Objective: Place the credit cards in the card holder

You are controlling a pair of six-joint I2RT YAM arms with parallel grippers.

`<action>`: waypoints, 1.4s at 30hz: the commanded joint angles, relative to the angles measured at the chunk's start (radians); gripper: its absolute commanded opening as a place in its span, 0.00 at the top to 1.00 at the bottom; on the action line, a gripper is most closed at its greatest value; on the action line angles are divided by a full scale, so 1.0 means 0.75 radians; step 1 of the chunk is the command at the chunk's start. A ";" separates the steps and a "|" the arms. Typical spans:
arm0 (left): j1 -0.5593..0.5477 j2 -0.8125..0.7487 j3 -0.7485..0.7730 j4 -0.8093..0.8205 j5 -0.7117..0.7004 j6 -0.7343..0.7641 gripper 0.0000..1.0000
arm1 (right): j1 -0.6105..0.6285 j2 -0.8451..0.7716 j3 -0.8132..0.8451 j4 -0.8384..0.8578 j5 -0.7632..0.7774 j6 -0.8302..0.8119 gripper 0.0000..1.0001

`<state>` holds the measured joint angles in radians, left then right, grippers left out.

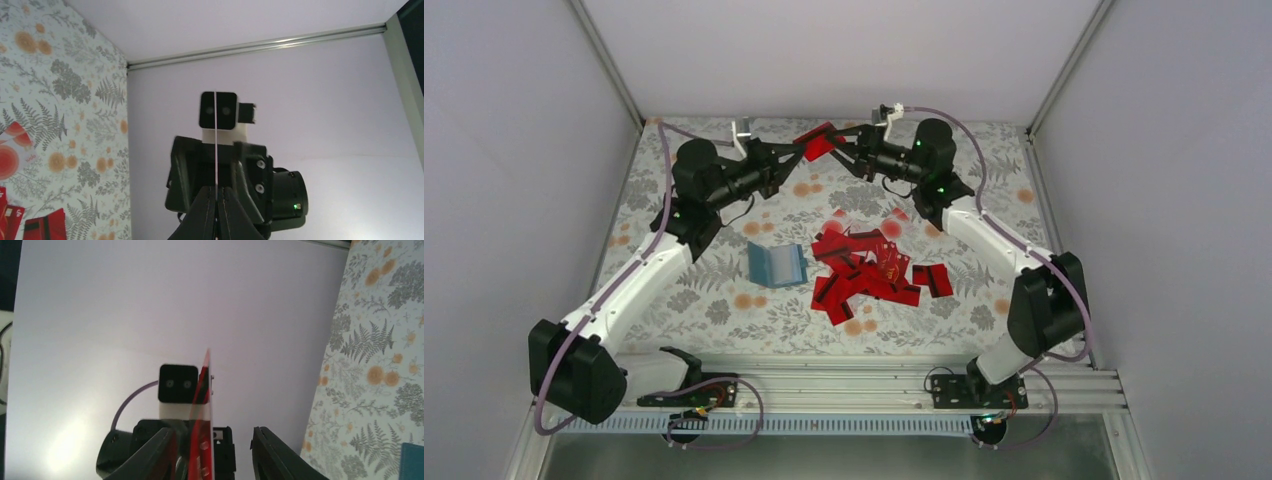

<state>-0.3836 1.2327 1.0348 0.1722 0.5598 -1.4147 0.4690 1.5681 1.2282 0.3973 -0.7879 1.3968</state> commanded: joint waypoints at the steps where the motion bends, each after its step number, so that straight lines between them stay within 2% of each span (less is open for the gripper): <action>1: 0.000 -0.049 -0.020 0.074 -0.025 -0.005 0.98 | 0.031 0.052 0.082 0.089 0.017 0.052 0.65; 5: 0.001 -0.055 -0.036 0.083 -0.020 0.005 0.98 | 0.040 0.107 0.146 0.100 0.002 0.070 0.78; 8: 0.005 -0.076 -0.024 0.028 -0.048 0.066 0.98 | 0.040 0.116 0.175 0.074 -0.015 0.048 0.77; 10: 0.015 -0.095 0.032 -0.138 -0.088 0.174 0.98 | 0.036 0.118 0.227 -0.122 -0.020 -0.094 0.65; 12: 0.035 -0.112 0.105 -0.339 -0.138 0.314 0.98 | 0.027 0.139 0.371 -0.558 0.033 -0.411 0.51; 14: 0.056 -0.106 0.222 -0.633 -0.223 0.495 0.98 | 0.016 0.146 0.443 -0.864 0.157 -0.686 0.43; 17: 0.072 -0.089 0.314 -0.937 -0.297 0.730 0.98 | -0.032 0.052 0.327 -0.997 0.251 -0.842 0.39; 22: 0.071 -0.146 0.237 -1.101 -0.355 0.970 0.98 | -0.077 -0.062 0.032 -1.099 0.334 -0.980 0.37; 27: 0.057 -0.143 0.193 -1.224 -0.343 1.173 0.98 | -0.068 -0.148 -0.229 -1.054 0.280 -1.020 0.38; 32: -0.057 -0.098 0.218 -1.373 -0.432 1.330 0.98 | 0.011 -0.112 -0.322 -0.960 0.147 -1.040 0.41; 37: -0.114 -0.109 0.185 -1.439 -0.587 1.344 0.98 | 0.136 0.045 -0.258 -0.848 0.040 -0.987 0.46; 42: -0.117 -0.190 0.085 -1.335 -0.520 1.246 0.98 | 0.185 0.151 -0.216 -0.681 0.000 -0.828 0.45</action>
<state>-0.4679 1.1488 1.1561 -0.8604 0.1715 -0.4496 0.5835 1.6394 1.0306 -0.2531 -0.7330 0.6758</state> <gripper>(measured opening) 0.028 0.545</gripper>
